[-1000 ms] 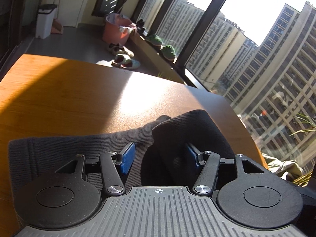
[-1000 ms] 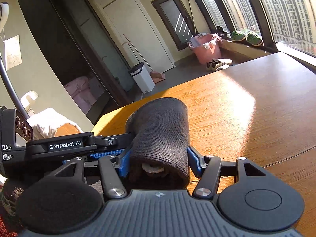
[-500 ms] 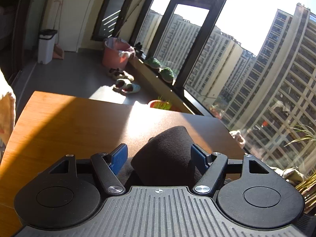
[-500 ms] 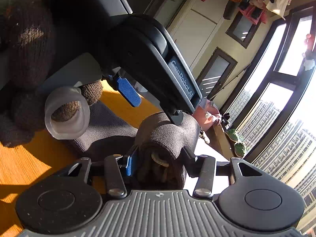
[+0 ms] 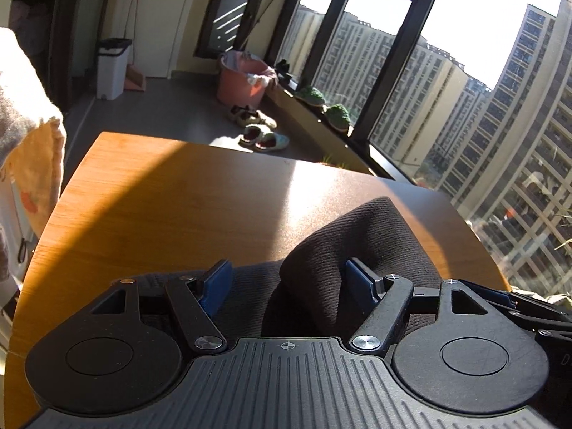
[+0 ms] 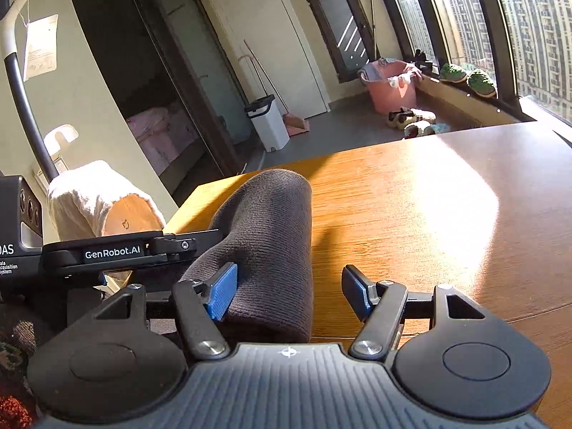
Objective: Fold clothes
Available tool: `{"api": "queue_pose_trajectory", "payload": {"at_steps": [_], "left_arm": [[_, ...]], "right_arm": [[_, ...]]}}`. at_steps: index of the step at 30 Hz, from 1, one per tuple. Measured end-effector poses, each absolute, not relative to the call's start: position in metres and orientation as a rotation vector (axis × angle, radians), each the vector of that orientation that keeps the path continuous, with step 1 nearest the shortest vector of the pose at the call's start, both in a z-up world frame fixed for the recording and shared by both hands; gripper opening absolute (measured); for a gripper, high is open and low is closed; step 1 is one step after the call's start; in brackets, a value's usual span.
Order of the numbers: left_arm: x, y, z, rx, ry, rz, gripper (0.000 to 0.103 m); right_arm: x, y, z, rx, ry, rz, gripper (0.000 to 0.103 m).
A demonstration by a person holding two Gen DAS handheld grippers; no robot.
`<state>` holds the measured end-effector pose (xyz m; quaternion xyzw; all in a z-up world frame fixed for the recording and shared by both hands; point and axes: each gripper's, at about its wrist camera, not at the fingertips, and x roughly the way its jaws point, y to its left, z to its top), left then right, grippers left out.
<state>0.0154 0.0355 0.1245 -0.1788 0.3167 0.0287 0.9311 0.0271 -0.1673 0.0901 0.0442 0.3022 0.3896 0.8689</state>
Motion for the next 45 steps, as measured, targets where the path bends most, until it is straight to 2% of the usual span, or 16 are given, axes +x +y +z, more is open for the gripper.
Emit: {"api": "queue_pose_trajectory", "payload": {"at_steps": [3, 7, 11, 16, 20, 28, 30, 33, 35, 37, 40, 43, 44, 45], "left_arm": [[0.015, 0.035, 0.126, -0.333, 0.648, 0.07, 0.076], [0.015, 0.037, 0.125, -0.338, 0.653, 0.071, 0.076], [0.015, 0.035, 0.126, -0.334, 0.654, 0.077, 0.076], [0.027, 0.027, 0.125, -0.361, 0.65, 0.041, 0.076], [0.036, 0.012, 0.128, -0.373, 0.641, -0.017, 0.076], [0.02, 0.023, 0.144, -0.403, 0.586, -0.028, 0.079], [0.019, 0.022, 0.147, -0.385, 0.581, -0.02, 0.079], [0.023, 0.019, 0.143, -0.318, 0.598, 0.009, 0.08], [0.024, 0.018, 0.136, -0.279, 0.611, 0.029, 0.08], [0.025, 0.021, 0.132, -0.274, 0.623, 0.045, 0.08], [0.023, 0.029, 0.127, -0.317, 0.636, 0.043, 0.081], [0.021, 0.033, 0.125, -0.351, 0.634, 0.032, 0.082], [0.021, 0.034, 0.125, -0.36, 0.629, 0.028, 0.082], [0.02, 0.036, 0.125, -0.365, 0.622, 0.03, 0.082]], "right_arm": [[0.042, -0.178, 0.085, 0.218, 0.696, 0.811, 0.065], [0.033, -0.173, 0.08, 0.253, 0.692, 0.82, 0.068], [0.035, -0.181, 0.083, 0.29, 0.703, 0.818, 0.048], [0.044, -0.205, 0.1, 0.273, 0.678, 0.783, 0.04], [0.032, -0.2, 0.122, 0.023, 0.57, 0.699, 0.037], [-0.03, -0.132, 0.111, -0.465, 0.388, 0.755, 0.039], [-0.039, -0.123, 0.11, -0.509, 0.357, 0.765, 0.04], [-0.035, -0.13, 0.117, -0.419, 0.366, 0.789, 0.048], [-0.028, -0.142, 0.122, -0.313, 0.375, 0.772, 0.071], [-0.018, -0.148, 0.118, -0.209, 0.416, 0.763, 0.081], [0.0, -0.153, 0.104, -0.063, 0.497, 0.763, 0.081], [0.016, -0.157, 0.092, 0.066, 0.564, 0.756, 0.071], [0.016, -0.157, 0.091, 0.069, 0.556, 0.746, 0.058], [0.018, -0.16, 0.092, 0.083, 0.553, 0.745, 0.053]]}}
